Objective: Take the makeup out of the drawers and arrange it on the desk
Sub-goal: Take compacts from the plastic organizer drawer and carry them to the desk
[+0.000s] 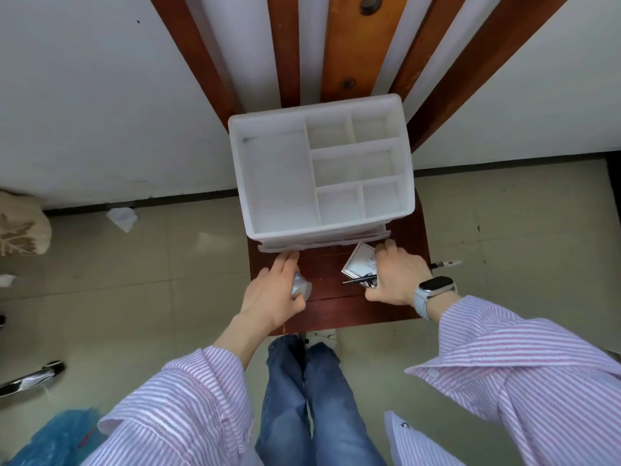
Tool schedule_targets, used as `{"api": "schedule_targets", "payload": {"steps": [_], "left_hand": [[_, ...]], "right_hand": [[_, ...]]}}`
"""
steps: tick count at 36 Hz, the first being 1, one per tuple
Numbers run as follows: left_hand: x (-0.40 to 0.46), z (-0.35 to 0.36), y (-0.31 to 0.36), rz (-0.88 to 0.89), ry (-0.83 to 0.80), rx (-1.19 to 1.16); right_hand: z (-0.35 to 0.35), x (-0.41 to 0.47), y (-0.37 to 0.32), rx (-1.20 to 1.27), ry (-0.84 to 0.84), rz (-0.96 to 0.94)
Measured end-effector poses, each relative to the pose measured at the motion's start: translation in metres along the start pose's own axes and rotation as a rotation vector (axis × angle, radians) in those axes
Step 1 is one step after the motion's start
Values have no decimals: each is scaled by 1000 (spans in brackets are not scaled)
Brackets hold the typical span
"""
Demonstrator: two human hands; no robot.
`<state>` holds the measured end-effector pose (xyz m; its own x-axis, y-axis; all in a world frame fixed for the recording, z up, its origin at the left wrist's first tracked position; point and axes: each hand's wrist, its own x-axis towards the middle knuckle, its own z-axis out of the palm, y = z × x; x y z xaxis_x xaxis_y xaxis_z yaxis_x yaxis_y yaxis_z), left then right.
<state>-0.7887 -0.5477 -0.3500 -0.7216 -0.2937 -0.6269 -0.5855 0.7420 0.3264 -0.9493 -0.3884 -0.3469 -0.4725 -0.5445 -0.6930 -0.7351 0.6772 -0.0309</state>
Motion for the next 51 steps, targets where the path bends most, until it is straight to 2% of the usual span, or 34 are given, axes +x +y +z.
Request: {"api": "schedule_targets", "payload": {"steps": [7, 12, 19, 23, 28, 37, 43, 51], "left_hand": [[14, -12, -3, 20, -8, 87], [-3, -9, -6, 27, -24, -2], [-61, -25, 9, -4, 37, -419], [-94, -48, 24, 32, 70, -534], [-126, -77, 50, 217, 22, -599], [-186, -109, 133, 669, -169, -467], [-236, -70, 195, 879, -360, -371], [-361, 42, 261, 1118, -599, -192]], "right_hand": [[-11, 10, 0, 13, 37, 79], [-1, -12, -7, 99, 29, 83], [1, -81, -29, 493, 36, 222], [-14, -129, -42, 763, 116, 340], [-38, -198, -55, 983, 259, 410], [-33, -331, -73, 1183, 507, 579], [13, -425, -81, 1243, 654, 765], [121, -565, -118, 1334, 869, 1072]]}}
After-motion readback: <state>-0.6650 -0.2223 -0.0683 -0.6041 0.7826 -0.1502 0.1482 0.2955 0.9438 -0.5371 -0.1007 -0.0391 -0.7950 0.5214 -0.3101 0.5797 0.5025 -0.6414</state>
